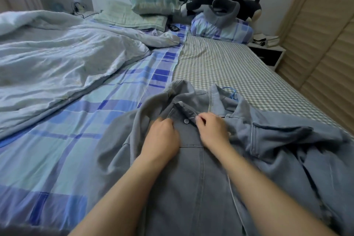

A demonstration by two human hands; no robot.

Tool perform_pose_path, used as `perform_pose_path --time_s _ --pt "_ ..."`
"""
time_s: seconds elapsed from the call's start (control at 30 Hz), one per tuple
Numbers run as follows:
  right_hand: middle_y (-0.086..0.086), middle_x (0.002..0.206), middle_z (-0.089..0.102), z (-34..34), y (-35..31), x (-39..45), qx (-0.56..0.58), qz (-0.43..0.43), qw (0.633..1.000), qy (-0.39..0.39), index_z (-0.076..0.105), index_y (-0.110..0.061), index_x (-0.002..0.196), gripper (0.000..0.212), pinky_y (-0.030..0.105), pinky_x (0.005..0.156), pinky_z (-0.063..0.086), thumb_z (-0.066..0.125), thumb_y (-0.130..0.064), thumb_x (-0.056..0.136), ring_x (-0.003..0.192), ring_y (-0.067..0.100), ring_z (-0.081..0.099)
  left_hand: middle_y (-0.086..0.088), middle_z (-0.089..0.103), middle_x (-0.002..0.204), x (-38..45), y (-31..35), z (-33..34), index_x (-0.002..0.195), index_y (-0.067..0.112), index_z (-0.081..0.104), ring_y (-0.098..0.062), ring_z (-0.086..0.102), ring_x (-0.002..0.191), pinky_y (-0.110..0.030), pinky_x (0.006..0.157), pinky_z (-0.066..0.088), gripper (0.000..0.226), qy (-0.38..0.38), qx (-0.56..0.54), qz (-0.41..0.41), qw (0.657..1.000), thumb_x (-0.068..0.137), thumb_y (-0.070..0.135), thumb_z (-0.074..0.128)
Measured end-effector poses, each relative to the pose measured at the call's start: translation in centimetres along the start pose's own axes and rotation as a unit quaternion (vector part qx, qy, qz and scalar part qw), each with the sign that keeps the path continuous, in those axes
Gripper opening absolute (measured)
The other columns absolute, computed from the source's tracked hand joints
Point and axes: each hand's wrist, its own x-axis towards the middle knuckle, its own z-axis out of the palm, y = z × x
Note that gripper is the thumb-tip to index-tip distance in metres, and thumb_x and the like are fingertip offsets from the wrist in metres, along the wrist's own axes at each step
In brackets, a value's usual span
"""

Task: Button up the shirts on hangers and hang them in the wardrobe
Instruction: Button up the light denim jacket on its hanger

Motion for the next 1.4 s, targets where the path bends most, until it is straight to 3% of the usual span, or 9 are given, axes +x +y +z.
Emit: perform_pose_path --time_s 0.17,0.37,0.53,0.6,0.8,0.9,1.03,1.27,1.4 --pt "-0.008 0.059 0.04 -0.4 1.2 0.4 0.279 0.117 0.953 -0.006 0.045 -0.017 0.064 0.036 0.03 0.058 0.03 0.054 -0.017 0.098 0.062 0.009 0.036 -0.005 0.062 0.124 1.9 1.5 1.6 0.12 0.027 0.068 -0.032 0.047 0.12 -0.039 0.102 0.036 0.033 0.015 0.03 0.025 0.999 0.09 0.041 0.065" --pt "-0.005 0.077 0.065 0.0 1.4 0.4 0.294 0.048 0.954 -0.043 0.068 -0.011 0.089 0.005 0.011 0.066 0.043 0.071 -0.013 0.093 0.065 -0.002 0.053 -0.01 0.046 0.128 2.3 2.6 3.8 0.114 0.022 0.055 -0.034 0.04 0.118 -0.048 0.097 0.035 0.048 0.142 0.04 -0.027 0.989 0.077 0.041 0.078" --pt "0.02 0.076 0.064 -1.4 1.0 0.7 0.322 0.062 0.942 -0.073 0.067 0.0 0.083 0.042 0.034 0.07 0.042 0.064 -0.042 0.088 0.072 0.013 0.051 0.0 0.065 0.091 3.2 2.1 1.4 0.097 0.017 0.055 -0.025 0.061 0.089 -0.032 0.071 0.039 0.016 0.094 -0.158 -0.05 0.982 0.093 0.022 0.069" --pt "0.011 0.07 0.056 -3.4 0.0 0.7 0.328 0.059 0.94 -0.072 0.063 0.003 0.083 0.059 0.038 0.068 0.041 0.061 -0.056 0.081 0.069 0.016 0.048 0.006 0.065 0.082 3.2 2.5 -0.9 0.092 0.022 0.059 -0.014 0.06 0.078 -0.027 0.067 0.039 0.008 0.049 -0.239 -0.06 0.968 0.097 0.025 0.064" --pt "0.008 0.071 0.056 -8.1 -1.4 -0.2 0.287 0.018 0.95 -0.125 0.065 -0.002 0.088 0.046 0.039 0.068 0.044 0.061 -0.046 0.097 0.068 0.021 0.052 -0.01 0.065 0.089 -0.3 3.1 -4.1 0.089 0.027 0.071 -0.025 0.059 0.087 -0.038 0.081 0.046 0.023 -0.072 -0.517 -0.09 0.849 0.104 0.018 0.057" --pt "0.01 0.072 0.059 -7.4 -1.8 -1.1 0.282 0.072 0.947 -0.138 0.062 0.002 0.09 0.06 0.049 0.073 0.051 0.059 -0.057 0.093 0.068 0.022 0.055 0.0 0.051 0.122 -1.8 3.2 -3.1 0.105 0.035 0.065 -0.016 0.047 0.115 -0.033 0.101 0.037 0.015 0.091 -0.182 0.057 0.977 0.091 0.031 0.071" --pt "0.03 0.105 0.068 -7.1 -1.5 -1.1 0.352 0.124 0.916 -0.146 0.064 0.003 0.101 0.083 0.066 0.095 0.049 0.061 -0.075 0.071 0.103 0.048 0.065 -0.009 0.047 0.137 -2.2 4.0 -2.1 0.101 0.021 0.063 -0.034 0.045 0.122 -0.048 0.097 0.039 0.032 0.164 0.078 0.223 0.958 0.078 0.036 0.079" --pt "0.022 0.097 0.075 -9.2 -1.3 -0.9 0.379 0.158 0.902 -0.137 0.075 -0.003 0.092 0.044 0.061 0.098 0.051 0.063 -0.045 0.094 0.101 0.042 0.07 -0.011 0.047 0.144 -0.6 3.0 -2.0 0.124 0.028 0.063 -0.038 0.046 0.127 -0.049 0.098 0.038 0.044 0.196 0.118 0.307 0.924 0.083 0.018 0.075" --pt "0.032 0.104 0.07 -8.2 -0.6 -2.4 0.398 0.158 0.892 -0.146 0.067 0.006 0.097 0.071 0.068 0.096 0.048 0.067 -0.062 0.077 0.105 0.051 0.064 -0.01 0.053 0.135 -0.8 3.1 -2.2 0.119 0.022 0.064 -0.034 0.05 0.12 -0.045 0.094 0.04 0.037 0.21 0.128 0.338 0.909 0.085 0.019 0.077"
